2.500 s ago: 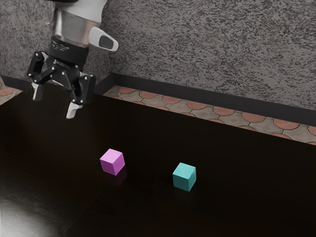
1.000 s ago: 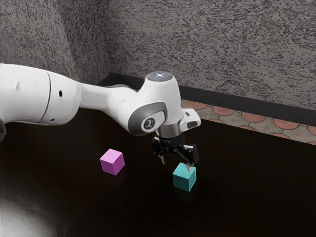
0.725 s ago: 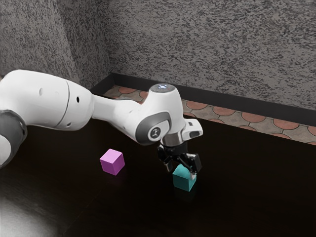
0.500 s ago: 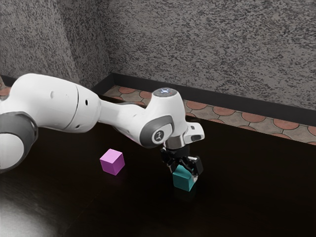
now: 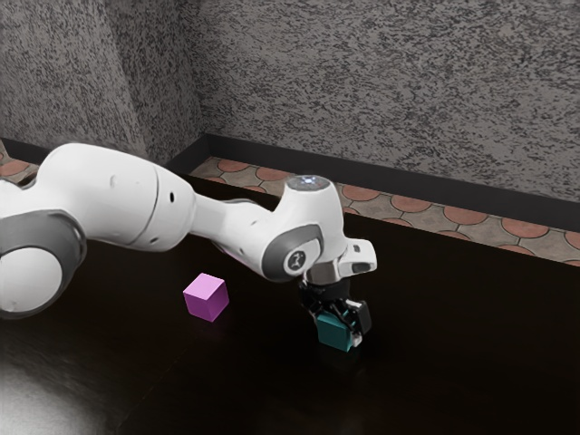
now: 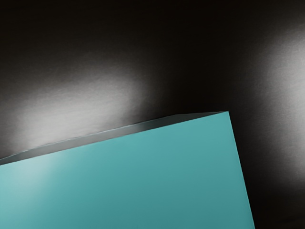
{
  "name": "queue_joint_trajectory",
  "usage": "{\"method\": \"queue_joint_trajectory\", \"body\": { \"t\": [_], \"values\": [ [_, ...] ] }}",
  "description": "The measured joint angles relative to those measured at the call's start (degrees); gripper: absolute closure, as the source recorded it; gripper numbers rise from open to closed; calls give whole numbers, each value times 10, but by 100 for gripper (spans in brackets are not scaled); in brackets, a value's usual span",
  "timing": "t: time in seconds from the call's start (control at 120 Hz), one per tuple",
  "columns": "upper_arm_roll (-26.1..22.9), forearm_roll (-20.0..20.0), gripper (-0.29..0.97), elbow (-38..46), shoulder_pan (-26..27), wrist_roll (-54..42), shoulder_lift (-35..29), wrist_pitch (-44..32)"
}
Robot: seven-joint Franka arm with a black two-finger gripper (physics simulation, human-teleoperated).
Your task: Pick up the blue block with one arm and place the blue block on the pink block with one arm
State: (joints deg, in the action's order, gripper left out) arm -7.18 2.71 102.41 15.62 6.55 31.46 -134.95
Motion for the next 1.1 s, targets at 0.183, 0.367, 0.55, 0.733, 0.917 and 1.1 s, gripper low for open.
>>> {"method": "queue_joint_trajectory", "body": {
  "t": [0.183, 0.367, 0.55, 0.733, 0.917, 1.1],
  "values": [
    [0, -5, 0, -4, 0, -9, 6, 0],
    [0, -21, 0, -28, 1, -16, 17, 0],
    [1, -29, 18, -29, 0, -19, 17, 0],
    [3, -35, 24, -25, 0, -19, 12, 0],
    [19, -45, 30, 57, 0, -13, -104, 0],
    [35, -64, 31, 193, -92, -2, -276, 9]
  ]
}}
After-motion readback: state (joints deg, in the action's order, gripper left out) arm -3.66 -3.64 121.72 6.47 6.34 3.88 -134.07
